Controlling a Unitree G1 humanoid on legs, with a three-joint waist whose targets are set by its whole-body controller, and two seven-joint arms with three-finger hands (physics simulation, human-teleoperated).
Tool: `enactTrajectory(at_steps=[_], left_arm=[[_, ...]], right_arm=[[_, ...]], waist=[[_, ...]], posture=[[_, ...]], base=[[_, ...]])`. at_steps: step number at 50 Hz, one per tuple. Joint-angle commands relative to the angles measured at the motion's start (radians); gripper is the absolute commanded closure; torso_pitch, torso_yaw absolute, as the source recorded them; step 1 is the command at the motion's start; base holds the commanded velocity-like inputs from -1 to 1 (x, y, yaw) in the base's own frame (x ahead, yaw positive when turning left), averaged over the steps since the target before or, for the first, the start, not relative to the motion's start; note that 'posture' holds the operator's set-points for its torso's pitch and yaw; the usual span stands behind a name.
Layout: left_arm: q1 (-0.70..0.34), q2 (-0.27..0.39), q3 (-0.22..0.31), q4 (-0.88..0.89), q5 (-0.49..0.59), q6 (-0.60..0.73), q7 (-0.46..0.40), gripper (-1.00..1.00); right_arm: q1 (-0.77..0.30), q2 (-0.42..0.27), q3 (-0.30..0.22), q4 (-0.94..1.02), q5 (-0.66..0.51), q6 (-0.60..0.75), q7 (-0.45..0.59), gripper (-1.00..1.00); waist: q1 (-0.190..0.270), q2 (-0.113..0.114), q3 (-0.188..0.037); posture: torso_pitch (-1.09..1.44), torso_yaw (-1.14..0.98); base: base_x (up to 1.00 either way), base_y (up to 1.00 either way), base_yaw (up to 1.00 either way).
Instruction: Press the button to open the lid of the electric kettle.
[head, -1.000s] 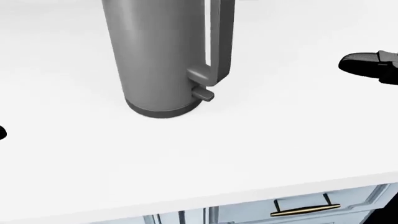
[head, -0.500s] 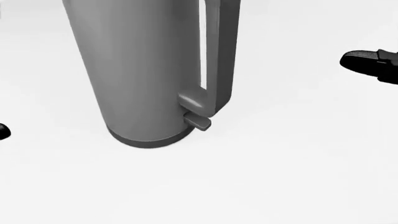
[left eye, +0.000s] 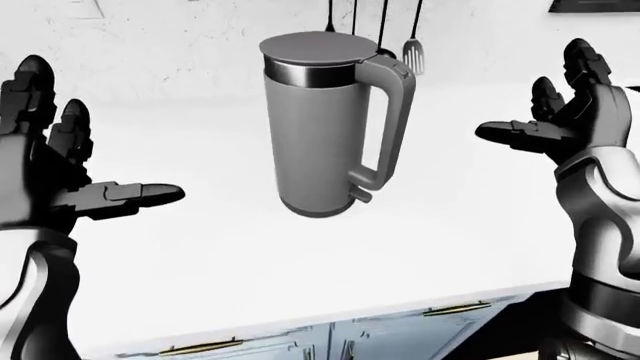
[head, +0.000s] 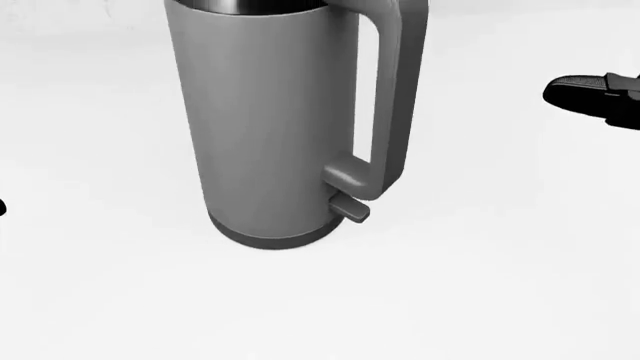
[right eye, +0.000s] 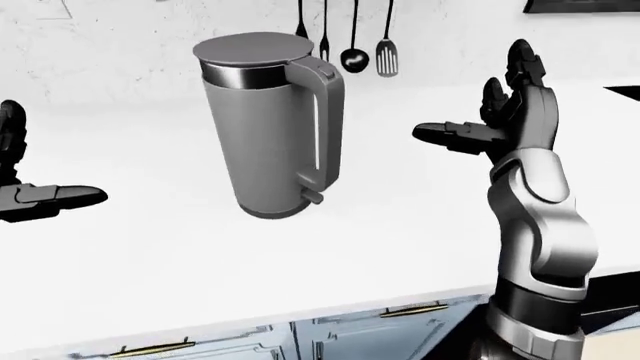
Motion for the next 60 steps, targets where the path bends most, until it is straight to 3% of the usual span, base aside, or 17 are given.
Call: enactTrajectory(at_steps=[1, 11, 18, 28, 50, 60], left_arm=[[-0.023, 0.018, 0.007, -0.026, -0.002, -0.024, 0.005, -1.00], [-0.023, 0.018, 0.006, -0.041, -0.009, -0.030, 0.008, -1.00], [-0.019, 0.017, -0.001, -0.034, 0.008, -0.038, 0.000, -1.00], [-0.025, 0.018, -0.007, -0.027, 0.025, -0.030, 0.001, -1.00], [-0.041, 0.017, -0.008, -0.039, 0.020, -0.018, -0.009, -1.00], [-0.040, 0.013, -0.013, -0.039, -0.006, -0.017, 0.010, -1.00]], right_arm=[[-0.029, -0.019, -0.014, -0.029, 0.003, -0.025, -0.001, -1.00], [-0.027, -0.021, -0.015, -0.032, 0.005, -0.025, -0.002, -1.00], [-0.033, -0.025, -0.017, -0.036, 0.008, -0.019, -0.007, -1.00], [-0.062, -0.038, -0.015, -0.029, 0.020, -0.005, -0.028, -1.00], [-0.209, -0.054, 0.047, 0.011, -0.037, 0.032, 0.004, -1.00], [-0.261, -0.051, 0.064, 0.031, -0.052, 0.038, 0.012, -1.00]], waist=[[-0.001, 0.003, -0.023], [-0.002, 0.007, -0.097], [-0.006, 0.013, -0.129], [-0.012, 0.021, -0.143], [-0.014, 0.026, -0.155], [-0.014, 0.029, -0.205]], posture=[[-0.13, 0.00], [-0.22, 0.00], [-0.22, 0.00], [-0.22, 0.00], [-0.23, 0.00], [-0.33, 0.00]], base=[[0.00, 0.00, 0.00], [0.00, 0.00, 0.00], [0.00, 0.00, 0.00], [0.00, 0.00, 0.00], [0.00, 0.00, 0.00], [0.00, 0.00, 0.00]])
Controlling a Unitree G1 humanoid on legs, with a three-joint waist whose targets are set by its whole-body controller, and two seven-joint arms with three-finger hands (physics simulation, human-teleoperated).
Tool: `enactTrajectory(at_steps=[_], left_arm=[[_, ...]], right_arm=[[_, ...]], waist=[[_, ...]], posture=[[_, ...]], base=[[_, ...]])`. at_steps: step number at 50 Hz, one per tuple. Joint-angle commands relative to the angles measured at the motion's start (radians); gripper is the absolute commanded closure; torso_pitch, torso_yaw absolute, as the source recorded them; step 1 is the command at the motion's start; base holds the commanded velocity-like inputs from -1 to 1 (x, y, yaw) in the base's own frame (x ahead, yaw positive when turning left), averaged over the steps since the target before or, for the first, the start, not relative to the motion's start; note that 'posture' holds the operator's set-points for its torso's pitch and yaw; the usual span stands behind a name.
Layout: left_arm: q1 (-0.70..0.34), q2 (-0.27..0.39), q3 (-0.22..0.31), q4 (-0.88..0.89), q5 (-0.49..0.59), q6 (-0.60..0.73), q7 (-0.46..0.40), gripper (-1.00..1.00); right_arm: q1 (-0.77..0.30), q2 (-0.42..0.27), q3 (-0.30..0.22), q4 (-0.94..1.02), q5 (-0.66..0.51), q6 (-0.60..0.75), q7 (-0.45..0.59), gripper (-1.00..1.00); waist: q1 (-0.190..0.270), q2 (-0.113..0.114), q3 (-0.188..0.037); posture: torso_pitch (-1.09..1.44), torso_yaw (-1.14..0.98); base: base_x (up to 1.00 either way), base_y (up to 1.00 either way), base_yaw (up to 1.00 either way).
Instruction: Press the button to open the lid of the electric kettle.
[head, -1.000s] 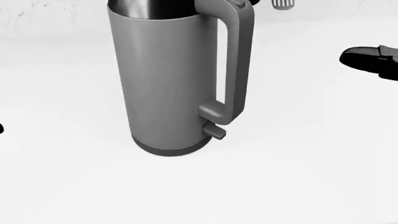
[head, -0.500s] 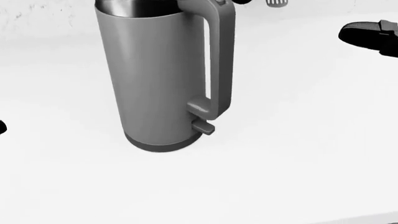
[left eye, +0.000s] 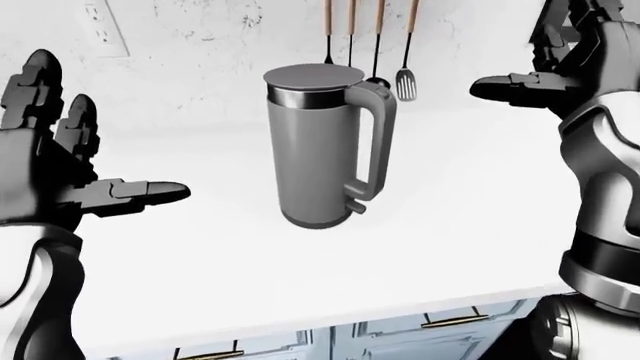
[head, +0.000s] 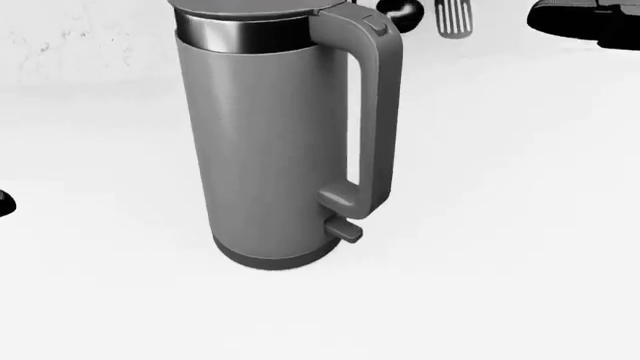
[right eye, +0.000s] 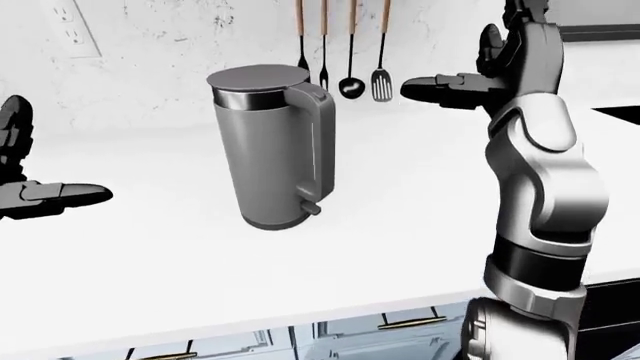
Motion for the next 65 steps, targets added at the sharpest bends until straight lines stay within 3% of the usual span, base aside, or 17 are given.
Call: enactTrajectory(at_steps=[1, 10, 50, 65], left_arm=[[-0.020, 0.013, 0.007, -0.027, -0.001, -0.039, 0.004, -1.00], [-0.017, 0.018, 0.012, -0.026, -0.004, -0.052, 0.006, -1.00], [-0.043, 0.021, 0.001, -0.026, 0.007, -0.018, 0.020, -1.00], [-0.036, 0.023, 0.000, -0.024, -0.003, -0.021, 0.029, -1.00]], right_arm=[[-0.038, -0.012, -0.007, -0.028, -0.004, -0.026, 0.002, -1.00], [-0.074, 0.003, 0.019, -0.004, -0.042, -0.043, 0.024, -1.00], [-0.277, 0.077, 0.106, 0.268, -0.249, -0.205, 0.144, -1.00], [-0.269, 0.120, 0.126, 0.219, -0.279, -0.174, 0.165, -1.00]], waist=[[0.000, 0.000, -0.021], [0.002, 0.004, -0.045], [0.004, 0.015, -0.043], [0.004, 0.018, -0.043]], posture=[[-0.34, 0.00], [-0.34, 0.00], [-0.34, 0.00], [-0.34, 0.00]], base=[[0.00, 0.00, 0.00], [0.00, 0.00, 0.00], [0.00, 0.00, 0.00], [0.00, 0.00, 0.00]])
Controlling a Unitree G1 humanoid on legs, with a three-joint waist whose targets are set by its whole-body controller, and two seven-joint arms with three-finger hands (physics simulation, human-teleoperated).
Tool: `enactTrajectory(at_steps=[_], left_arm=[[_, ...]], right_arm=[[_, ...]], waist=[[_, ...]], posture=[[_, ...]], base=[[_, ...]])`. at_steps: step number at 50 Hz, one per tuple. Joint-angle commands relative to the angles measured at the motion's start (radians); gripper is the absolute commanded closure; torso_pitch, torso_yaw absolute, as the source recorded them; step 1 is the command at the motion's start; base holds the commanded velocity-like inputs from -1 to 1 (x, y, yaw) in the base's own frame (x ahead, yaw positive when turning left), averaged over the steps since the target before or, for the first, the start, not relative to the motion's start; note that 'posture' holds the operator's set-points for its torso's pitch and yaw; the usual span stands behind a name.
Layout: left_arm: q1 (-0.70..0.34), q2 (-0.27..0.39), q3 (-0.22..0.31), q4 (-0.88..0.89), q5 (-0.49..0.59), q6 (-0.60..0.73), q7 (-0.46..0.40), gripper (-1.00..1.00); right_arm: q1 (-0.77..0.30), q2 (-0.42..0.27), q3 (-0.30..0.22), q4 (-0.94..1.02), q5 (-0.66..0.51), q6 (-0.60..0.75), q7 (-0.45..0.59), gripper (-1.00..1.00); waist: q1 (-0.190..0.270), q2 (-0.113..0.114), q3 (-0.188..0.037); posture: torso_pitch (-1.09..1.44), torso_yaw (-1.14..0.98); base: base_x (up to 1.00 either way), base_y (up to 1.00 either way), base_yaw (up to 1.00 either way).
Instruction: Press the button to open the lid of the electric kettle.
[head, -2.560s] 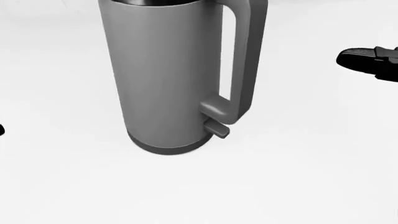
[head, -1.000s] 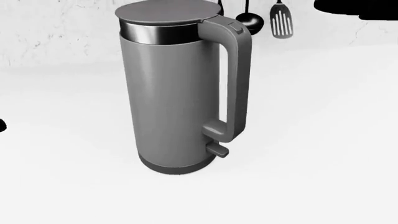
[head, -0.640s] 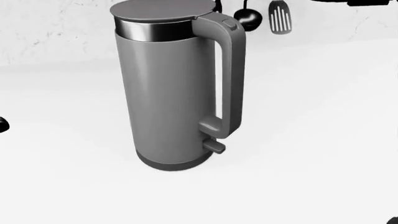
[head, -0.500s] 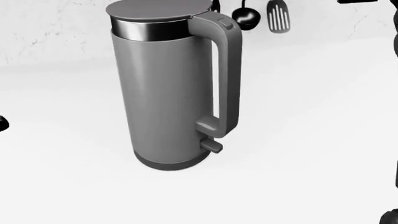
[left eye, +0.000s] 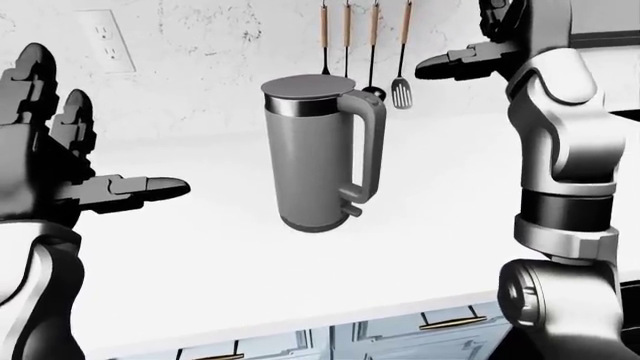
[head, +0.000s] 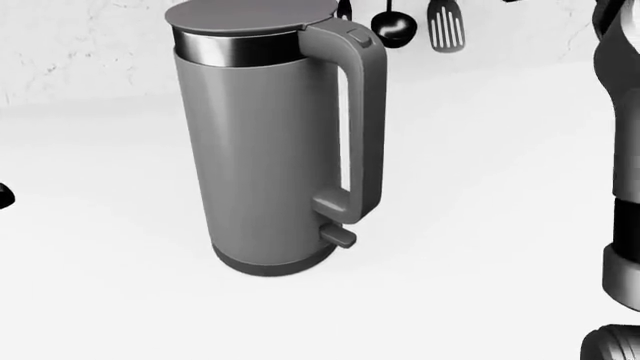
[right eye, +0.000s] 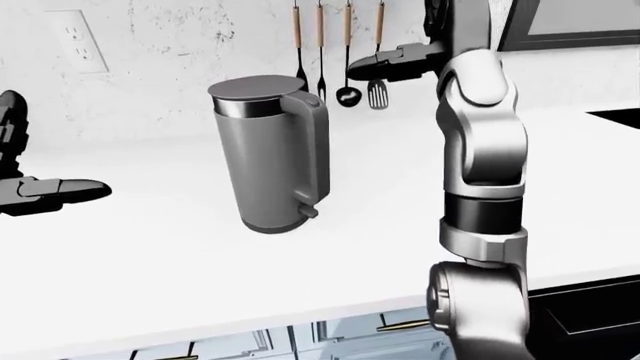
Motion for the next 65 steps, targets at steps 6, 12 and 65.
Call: enactTrajectory(at_steps=[6, 12, 65], left_arm=[[-0.025, 0.015, 0.011, -0.020, -0.006, -0.021, 0.006, -1.00], [-0.025, 0.017, 0.012, -0.019, -0.008, -0.023, 0.008, -1.00], [-0.026, 0.018, 0.009, -0.021, -0.014, -0.021, 0.014, -1.00]], right_arm=[[-0.042, 0.007, 0.002, -0.043, -0.015, -0.003, 0.005, -1.00], [-0.048, 0.018, 0.006, -0.058, -0.023, 0.011, 0.010, -1.00], [-0.035, 0.084, 0.038, -0.106, -0.097, 0.023, 0.047, -1.00]], waist=[[0.000, 0.003, -0.010], [0.000, 0.004, -0.009], [-0.001, 0.009, -0.009]], posture=[[-0.34, 0.00], [-0.34, 0.00], [-0.34, 0.00]], base=[[0.00, 0.00, 0.00], [0.00, 0.00, 0.00], [0.00, 0.00, 0.00]])
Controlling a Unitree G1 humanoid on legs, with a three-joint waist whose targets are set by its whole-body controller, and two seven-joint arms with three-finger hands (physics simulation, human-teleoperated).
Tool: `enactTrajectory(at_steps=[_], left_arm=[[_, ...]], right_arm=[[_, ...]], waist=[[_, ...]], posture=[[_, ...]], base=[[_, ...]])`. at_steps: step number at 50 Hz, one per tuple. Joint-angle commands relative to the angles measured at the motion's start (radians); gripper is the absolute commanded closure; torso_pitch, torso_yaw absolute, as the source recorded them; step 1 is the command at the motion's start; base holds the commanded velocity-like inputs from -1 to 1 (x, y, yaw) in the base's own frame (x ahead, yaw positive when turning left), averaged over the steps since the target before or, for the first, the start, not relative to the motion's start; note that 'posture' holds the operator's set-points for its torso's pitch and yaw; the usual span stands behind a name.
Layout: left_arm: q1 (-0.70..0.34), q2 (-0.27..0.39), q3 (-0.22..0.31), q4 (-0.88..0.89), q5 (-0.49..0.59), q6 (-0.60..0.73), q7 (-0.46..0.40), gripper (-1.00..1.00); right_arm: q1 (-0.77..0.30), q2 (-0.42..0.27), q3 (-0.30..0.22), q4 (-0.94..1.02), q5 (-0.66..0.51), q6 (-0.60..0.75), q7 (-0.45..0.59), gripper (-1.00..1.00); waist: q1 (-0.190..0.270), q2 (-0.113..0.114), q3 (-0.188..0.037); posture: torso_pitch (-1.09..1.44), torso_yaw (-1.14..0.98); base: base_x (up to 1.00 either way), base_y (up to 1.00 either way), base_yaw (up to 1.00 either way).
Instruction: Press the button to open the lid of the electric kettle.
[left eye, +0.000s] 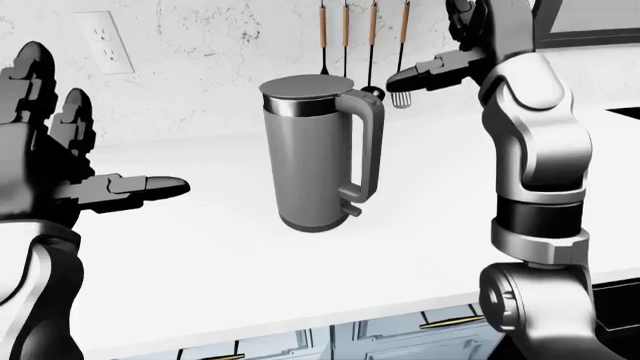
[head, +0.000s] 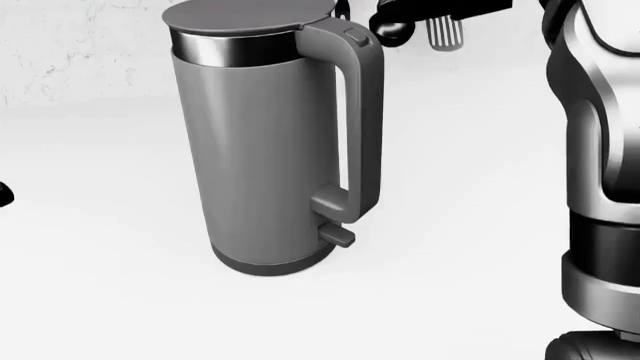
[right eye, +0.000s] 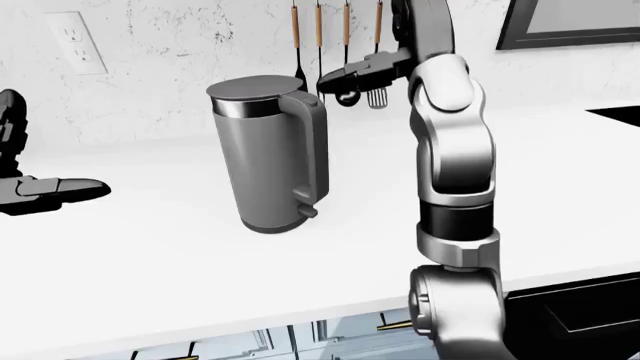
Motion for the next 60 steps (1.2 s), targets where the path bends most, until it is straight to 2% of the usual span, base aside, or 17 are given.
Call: enactTrajectory(at_steps=[1, 60], left_arm=[[-0.023, 0.015, 0.008, -0.017, 0.002, -0.026, 0.002, -1.00], [-0.023, 0.015, 0.008, -0.022, -0.006, -0.024, 0.005, -1.00]], right_arm=[[-0.037, -0.007, -0.006, -0.028, -0.002, -0.021, -0.005, -1.00], [-0.118, 0.036, 0.018, 0.111, -0.024, -0.097, -0.044, -1.00]], waist=[[0.000, 0.002, -0.011], [-0.001, 0.008, -0.009]], posture=[[-0.34, 0.00], [-0.34, 0.00]], base=[[0.00, 0.00, 0.00], [0.00, 0.00, 0.00]])
